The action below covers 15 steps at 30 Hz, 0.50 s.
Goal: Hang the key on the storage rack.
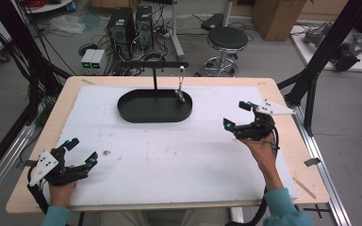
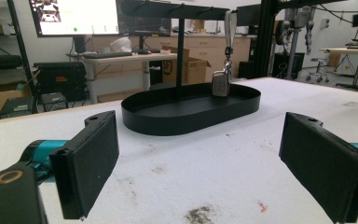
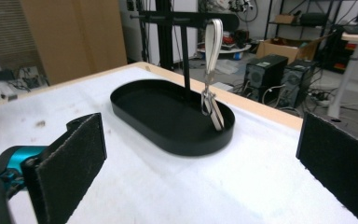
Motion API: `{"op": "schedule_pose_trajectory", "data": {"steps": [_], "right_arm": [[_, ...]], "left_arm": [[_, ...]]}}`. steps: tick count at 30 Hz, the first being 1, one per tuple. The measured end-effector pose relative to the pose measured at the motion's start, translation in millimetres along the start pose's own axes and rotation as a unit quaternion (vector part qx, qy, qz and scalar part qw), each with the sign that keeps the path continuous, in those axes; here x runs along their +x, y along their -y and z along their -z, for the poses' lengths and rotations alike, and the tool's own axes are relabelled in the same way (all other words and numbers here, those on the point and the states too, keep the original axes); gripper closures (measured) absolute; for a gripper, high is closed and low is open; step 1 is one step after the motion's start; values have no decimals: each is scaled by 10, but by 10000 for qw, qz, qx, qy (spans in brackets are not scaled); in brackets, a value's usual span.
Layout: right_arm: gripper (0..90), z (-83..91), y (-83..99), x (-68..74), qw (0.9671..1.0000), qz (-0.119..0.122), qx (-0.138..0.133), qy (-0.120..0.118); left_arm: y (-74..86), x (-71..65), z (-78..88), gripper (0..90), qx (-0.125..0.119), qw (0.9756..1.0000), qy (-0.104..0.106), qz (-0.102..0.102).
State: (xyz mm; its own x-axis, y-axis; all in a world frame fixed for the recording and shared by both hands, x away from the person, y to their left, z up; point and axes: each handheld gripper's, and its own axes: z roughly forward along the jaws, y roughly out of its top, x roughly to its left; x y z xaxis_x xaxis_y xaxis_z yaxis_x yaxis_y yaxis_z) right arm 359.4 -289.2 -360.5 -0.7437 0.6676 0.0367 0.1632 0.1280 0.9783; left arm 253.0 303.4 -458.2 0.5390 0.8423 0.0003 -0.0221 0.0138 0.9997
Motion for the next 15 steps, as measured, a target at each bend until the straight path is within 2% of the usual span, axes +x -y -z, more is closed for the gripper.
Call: {"op": "schedule_pose_trajectory", "data": {"steps": [3, 9, 12, 15], "right_arm": [[6, 152, 187, 29, 9999, -20, -112, 53], [7, 410, 589, 71, 9980, -86, -588, 230], [7, 487, 765, 80, 9959, -121, -827, 332], [7, 512, 908, 83, 9951, -136, -868, 453]], "left_arm": [[1, -1, -1, 122, -6, 10000, -5, 1], [0, -1, 1, 122, -1, 10000, -6, -12], [2, -4, 1, 122, -16, 10000, -6, -6], [1, -5, 1, 122, -16, 10000, -7, -7]]}}
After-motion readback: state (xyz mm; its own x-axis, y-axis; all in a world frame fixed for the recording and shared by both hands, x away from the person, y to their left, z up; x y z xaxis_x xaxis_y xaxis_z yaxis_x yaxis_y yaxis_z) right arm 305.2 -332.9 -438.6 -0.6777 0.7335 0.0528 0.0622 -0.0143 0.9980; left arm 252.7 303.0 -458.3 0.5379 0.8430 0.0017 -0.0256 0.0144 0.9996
